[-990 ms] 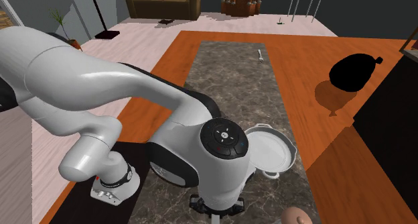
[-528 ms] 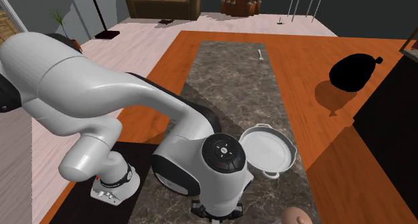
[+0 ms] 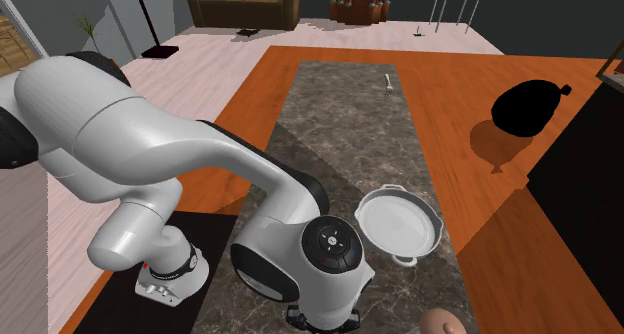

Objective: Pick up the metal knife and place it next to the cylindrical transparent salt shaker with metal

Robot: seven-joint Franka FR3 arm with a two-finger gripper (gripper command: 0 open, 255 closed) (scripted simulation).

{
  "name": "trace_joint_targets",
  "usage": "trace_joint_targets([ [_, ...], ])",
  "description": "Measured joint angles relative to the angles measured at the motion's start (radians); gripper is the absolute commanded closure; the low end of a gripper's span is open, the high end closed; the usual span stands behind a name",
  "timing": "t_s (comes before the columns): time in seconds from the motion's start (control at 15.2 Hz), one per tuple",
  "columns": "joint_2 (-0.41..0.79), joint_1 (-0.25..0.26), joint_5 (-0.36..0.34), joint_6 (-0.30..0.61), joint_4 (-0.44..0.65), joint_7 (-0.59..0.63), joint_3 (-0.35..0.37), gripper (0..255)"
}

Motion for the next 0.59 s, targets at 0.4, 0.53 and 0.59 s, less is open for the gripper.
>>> trace_joint_targets([
  [0.4,0.002,0.000,0.001,0.003,-0.001,0.000,0.000,0],
  [0.53,0.002,0.000,0.001,0.003,-0.001,0.000,0.000,0],
  [0.59,0.002,0.000,0.001,0.003,-0.001,0.000,0.000,0],
])
